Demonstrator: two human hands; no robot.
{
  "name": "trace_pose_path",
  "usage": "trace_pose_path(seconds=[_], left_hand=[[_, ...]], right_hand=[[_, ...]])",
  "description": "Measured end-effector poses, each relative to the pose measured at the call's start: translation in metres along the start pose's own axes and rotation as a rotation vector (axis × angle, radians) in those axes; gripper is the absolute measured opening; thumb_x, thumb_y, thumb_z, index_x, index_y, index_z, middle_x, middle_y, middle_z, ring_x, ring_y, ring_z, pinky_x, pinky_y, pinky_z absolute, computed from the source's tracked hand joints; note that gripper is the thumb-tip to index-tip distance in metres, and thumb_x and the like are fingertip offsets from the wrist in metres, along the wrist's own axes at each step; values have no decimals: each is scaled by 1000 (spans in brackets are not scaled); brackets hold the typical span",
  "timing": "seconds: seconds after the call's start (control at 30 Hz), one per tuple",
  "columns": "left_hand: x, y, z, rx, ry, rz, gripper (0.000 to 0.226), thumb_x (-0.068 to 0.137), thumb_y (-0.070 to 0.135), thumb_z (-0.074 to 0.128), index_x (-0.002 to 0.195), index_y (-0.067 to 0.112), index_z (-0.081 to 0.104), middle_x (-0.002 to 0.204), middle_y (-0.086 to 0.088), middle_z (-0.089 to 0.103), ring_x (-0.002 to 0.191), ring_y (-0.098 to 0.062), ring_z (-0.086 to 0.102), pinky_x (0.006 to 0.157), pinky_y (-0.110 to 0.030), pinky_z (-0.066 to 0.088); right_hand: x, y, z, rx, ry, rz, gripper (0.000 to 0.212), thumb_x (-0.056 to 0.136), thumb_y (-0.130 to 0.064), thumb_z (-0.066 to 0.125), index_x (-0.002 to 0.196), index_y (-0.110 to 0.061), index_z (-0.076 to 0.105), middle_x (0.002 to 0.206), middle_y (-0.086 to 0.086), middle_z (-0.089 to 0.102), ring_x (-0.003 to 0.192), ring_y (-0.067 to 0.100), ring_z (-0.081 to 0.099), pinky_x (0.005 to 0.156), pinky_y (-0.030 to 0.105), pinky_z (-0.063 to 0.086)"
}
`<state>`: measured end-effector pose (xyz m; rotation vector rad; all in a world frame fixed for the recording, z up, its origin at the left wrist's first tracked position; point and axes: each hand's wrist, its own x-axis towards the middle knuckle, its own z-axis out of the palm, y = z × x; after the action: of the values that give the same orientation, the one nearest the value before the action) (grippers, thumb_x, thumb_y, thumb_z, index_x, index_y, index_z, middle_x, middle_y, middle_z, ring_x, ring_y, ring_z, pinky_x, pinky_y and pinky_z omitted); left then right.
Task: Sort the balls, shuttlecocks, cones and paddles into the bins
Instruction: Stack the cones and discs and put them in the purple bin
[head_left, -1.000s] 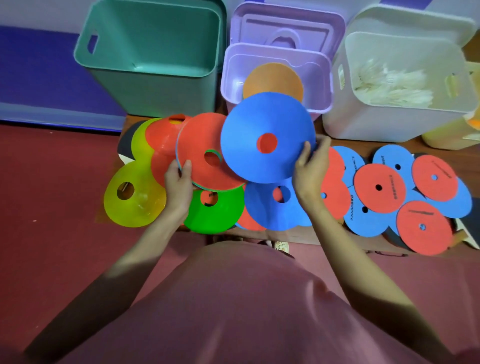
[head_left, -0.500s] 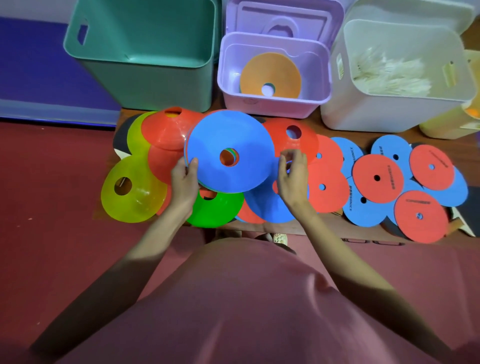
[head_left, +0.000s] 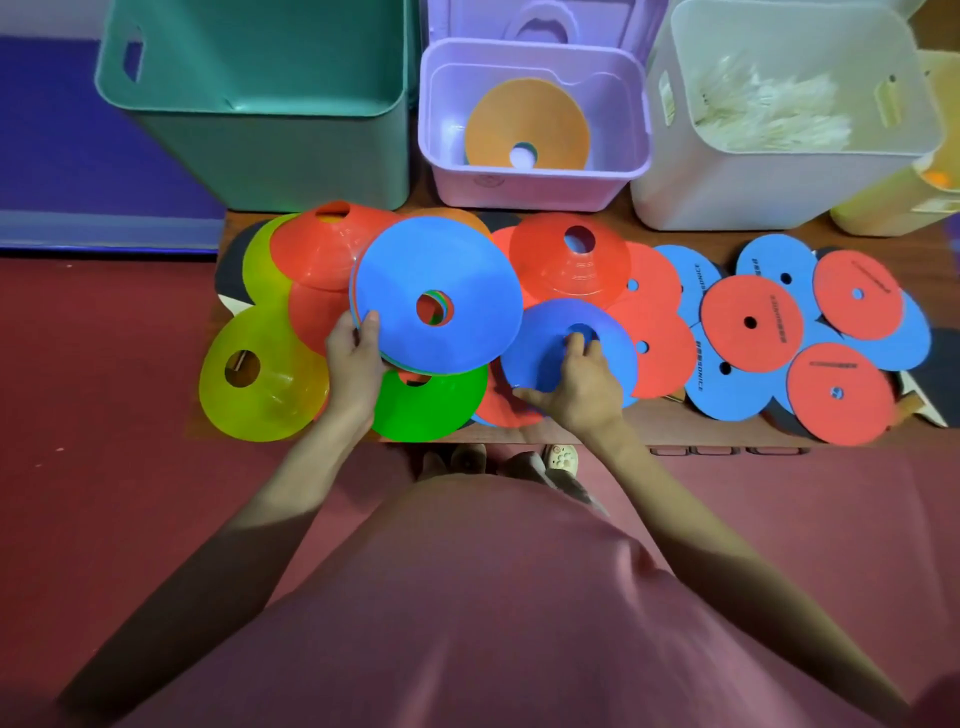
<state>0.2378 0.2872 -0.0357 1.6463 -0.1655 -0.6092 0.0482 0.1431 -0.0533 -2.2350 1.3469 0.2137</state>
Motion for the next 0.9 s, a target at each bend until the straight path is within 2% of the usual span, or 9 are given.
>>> trace_pose_path(seconds=[0.2, 0.33, 0.43, 0.53, 0.6, 0.67, 0.7, 0.77, 0.9], left_hand=[[6, 4, 7, 21, -5, 12, 21, 99, 12, 43, 87, 22, 57, 94, -4, 59, 91, -20, 55, 72, -40, 53], [18, -1, 12, 92, -27, 20, 16, 86, 34, 52, 81, 33, 67, 91, 0, 64, 88, -19, 57, 80, -58, 51], [19, 6, 22, 95, -64, 2, 18, 90, 28, 51, 81, 30, 66, 86, 5, 63, 86, -19, 56, 81, -59, 49], [19, 13, 33, 82, -87, -21, 18, 95, 19, 49, 82, 23, 61, 85, 7, 63, 89, -18, 56, 86, -58, 49], [24, 17, 39, 88, -102, -17, 15, 89, 33, 52, 79, 24, 60, 86, 2, 61, 88, -17, 54, 86, -59, 48], [32, 17, 47, 98, -128, -17, 19, 82, 42, 52, 79, 24, 58, 89, -4, 57, 87, -17, 51, 86, -60, 46], [35, 19, 51, 92, -142, -12, 19, 82, 41, 51, 80, 24, 58, 91, -5, 56, 87, -18, 50, 85, -60, 47], [39, 24, 60, 77, -141, -4, 24, 81, 45, 52, 84, 21, 56, 91, -8, 55, 87, -19, 50, 81, -54, 48], [39, 46, 84, 27, -139, -59, 17, 96, 27, 48, 87, 16, 58, 94, -8, 61, 90, -21, 55, 84, -50, 49]], right_hand=[[-11, 0, -49, 59, 292, 143, 105, 55, -56, 81, 130, -1, 33, 131, 17, 40, 116, 38, 49, 79, 43, 47], [-13, -5, -74, 352, 399, -93, 104, 67, -55, 75, 146, -9, 24, 130, 10, 40, 113, 25, 50, 84, 34, 45], [-13, -14, -88, 530, 377, -295, 73, 77, -54, 57, 138, -18, 38, 102, 4, 44, 76, 12, 45, 69, 21, 40], [-6, -23, -97, 862, 224, -311, 18, 81, -50, 41, 93, -45, 54, 79, -5, 42, 62, 8, 36, 60, 23, 32], [-1, -29, -102, 1012, 173, -250, 29, 86, -51, 35, 71, -44, 59, 72, -3, 51, 58, 14, 42, 55, 32, 33], [9, -25, -103, 1156, 68, -192, 39, 98, -44, 28, 86, -37, 65, 95, 10, 67, 79, 27, 62, 73, 50, 46], [14, -22, -102, 1125, 70, -178, 39, 102, -38, 24, 96, -34, 62, 105, 3, 68, 92, 20, 64, 85, 47, 47], [27, -13, -99, 1001, 119, -190, 34, 103, -33, 24, 87, -30, 53, 86, -19, 61, 82, 0, 56, 75, 26, 46], [60, 5, -94, 648, 310, -213, 27, 95, -24, 31, 77, -9, 44, 84, 2, 42, 85, 15, 37, 75, 20, 28]])
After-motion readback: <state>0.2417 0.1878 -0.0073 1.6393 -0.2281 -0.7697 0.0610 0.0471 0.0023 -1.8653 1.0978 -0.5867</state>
